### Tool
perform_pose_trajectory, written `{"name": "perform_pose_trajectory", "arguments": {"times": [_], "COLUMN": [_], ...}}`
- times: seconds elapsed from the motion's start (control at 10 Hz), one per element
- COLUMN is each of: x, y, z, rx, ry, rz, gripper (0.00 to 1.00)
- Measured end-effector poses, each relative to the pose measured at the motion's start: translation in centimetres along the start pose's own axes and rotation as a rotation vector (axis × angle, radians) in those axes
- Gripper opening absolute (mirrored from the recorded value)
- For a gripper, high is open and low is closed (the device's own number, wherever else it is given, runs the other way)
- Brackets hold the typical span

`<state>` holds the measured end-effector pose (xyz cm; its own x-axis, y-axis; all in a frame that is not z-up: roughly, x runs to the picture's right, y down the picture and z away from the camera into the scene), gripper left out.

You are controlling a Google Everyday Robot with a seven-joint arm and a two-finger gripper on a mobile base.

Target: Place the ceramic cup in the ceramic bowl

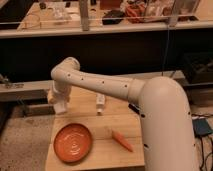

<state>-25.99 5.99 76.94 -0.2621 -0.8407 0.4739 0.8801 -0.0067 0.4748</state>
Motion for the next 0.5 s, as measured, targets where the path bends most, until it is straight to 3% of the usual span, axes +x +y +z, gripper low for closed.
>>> {"name": "perform_pose_trajectory", "arguments": {"times": [0.2,0.5], "x": [-1.1,-5.0], "y": [-0.6,0.4], "z": [-0.3,2.4], "rx": [-0.020,-0.087], "ry": [-0.066,-0.167], "rz": [0.006,0.042], "gripper": [0.00,0.00]}}
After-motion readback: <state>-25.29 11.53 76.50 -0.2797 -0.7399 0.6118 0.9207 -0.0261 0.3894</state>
